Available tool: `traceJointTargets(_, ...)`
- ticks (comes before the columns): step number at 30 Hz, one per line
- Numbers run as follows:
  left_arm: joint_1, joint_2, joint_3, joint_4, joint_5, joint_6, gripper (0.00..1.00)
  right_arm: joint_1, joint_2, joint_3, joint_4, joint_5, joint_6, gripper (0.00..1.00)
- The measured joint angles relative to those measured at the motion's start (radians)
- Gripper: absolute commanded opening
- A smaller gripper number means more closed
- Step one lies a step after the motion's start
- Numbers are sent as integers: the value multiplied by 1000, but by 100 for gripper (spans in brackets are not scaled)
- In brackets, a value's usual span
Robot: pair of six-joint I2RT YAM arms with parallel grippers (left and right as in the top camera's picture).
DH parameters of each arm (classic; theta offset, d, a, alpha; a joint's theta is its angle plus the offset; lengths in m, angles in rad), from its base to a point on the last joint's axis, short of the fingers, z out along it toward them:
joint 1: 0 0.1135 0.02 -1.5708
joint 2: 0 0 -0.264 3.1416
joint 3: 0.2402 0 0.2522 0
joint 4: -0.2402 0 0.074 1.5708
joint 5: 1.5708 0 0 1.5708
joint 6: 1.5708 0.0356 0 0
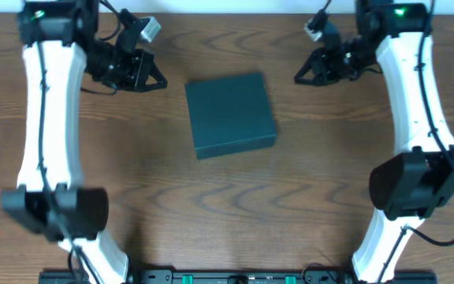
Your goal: Pack container
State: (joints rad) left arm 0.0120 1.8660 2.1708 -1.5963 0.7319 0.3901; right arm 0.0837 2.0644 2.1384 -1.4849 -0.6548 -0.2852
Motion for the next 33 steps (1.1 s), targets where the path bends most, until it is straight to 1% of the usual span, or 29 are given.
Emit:
traceJointTargets(4,0,-121,-8,3,-3,9,6,45,-76,0,-14,37,-14,2)
traceJointTargets(8,0,-274,-116,42,-6,11,6,60,-224,0,-80,76,-40,2)
traceJointTargets(11,0,-407,-268,88,-6,14,6,60,-334,0,-128,84,-61,1)
traceJointTargets(14,0,-593,-510,177,-16,18,6,61,-437,-14,-139,84,-74,2)
traceJointTargets(17,0,-730,-662,225,-26,18,6,63,-555,-122,-101,87,-85,2)
traceJointTargets(20,0,-859,-761,264,-33,14,6,63,-718,-299,-55,90,-92,2)
traceJointTargets(24,0,-1003,-821,270,-33,5,6,63,-996,-569,35,90,-96,2)
traceJointTargets(27,0,-1072,-824,271,-33,-6,6,63,-1178,-721,51,87,-91,2)
traceJointTargets(28,0,-1084,-825,270,-33,-13,6,63,-1232,-765,51,87,-85,14)
traceJointTargets(29,0,-1093,-826,270,-33,-17,18,63,-1277,-798,52,87,-74,33)
traceJointTargets(30,0,-1095,-826,272,-33,-17,34,63,-1304,-816,53,86,-62,58)
traceJointTargets(31,0,-1097,-826,270,-34,-23,85,63,-1331,-834,54,87,-58,99)
traceJointTargets(32,0,-1098,-827,272,-33,-34,95,63,-1357,-851,54,87,-51,99)
traceJointTargets(33,0,-1096,-828,274,-33,-47,95,63,-1379,-872,53,86,-43,99)
